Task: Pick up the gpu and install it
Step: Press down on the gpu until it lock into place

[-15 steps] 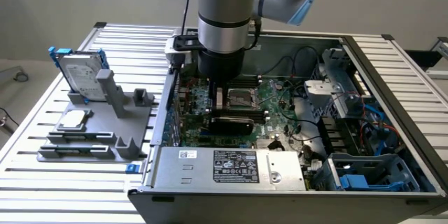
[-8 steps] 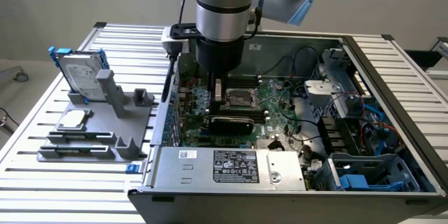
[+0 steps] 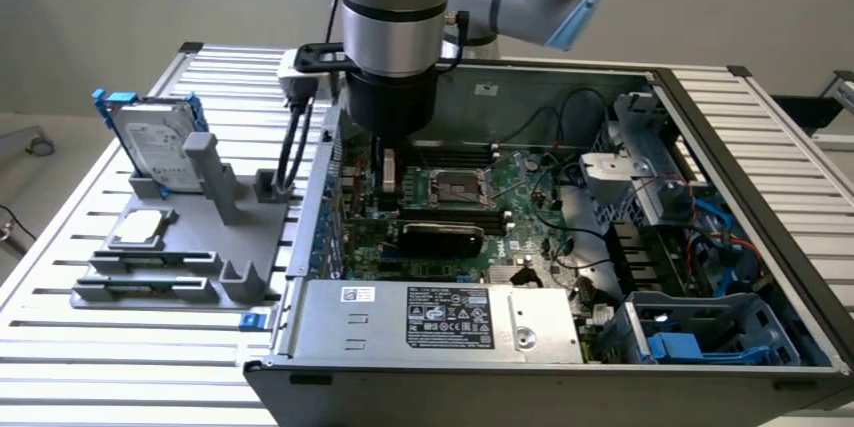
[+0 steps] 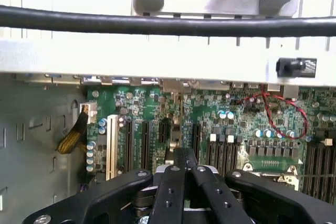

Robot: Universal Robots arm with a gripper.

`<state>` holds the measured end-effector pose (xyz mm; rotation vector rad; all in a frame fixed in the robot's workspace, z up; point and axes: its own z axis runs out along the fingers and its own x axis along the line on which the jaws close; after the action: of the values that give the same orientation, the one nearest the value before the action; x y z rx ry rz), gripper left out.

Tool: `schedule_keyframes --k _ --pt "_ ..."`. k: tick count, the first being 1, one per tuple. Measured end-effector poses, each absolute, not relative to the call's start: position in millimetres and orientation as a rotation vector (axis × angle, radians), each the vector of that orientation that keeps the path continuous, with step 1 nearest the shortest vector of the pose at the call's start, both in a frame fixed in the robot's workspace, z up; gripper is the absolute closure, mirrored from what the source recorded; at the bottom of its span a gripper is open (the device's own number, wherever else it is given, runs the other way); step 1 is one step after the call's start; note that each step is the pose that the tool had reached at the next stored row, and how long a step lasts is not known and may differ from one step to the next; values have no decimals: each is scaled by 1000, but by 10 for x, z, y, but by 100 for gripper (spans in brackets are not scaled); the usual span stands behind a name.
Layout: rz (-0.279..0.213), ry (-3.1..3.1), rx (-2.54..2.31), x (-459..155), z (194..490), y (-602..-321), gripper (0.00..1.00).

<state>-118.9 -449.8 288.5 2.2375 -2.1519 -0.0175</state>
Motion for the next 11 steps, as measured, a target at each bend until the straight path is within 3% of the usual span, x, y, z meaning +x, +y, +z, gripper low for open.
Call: schedule_keyframes --k 11 --pt "-2 -2145 2230 -1378 2963 -4526 89"
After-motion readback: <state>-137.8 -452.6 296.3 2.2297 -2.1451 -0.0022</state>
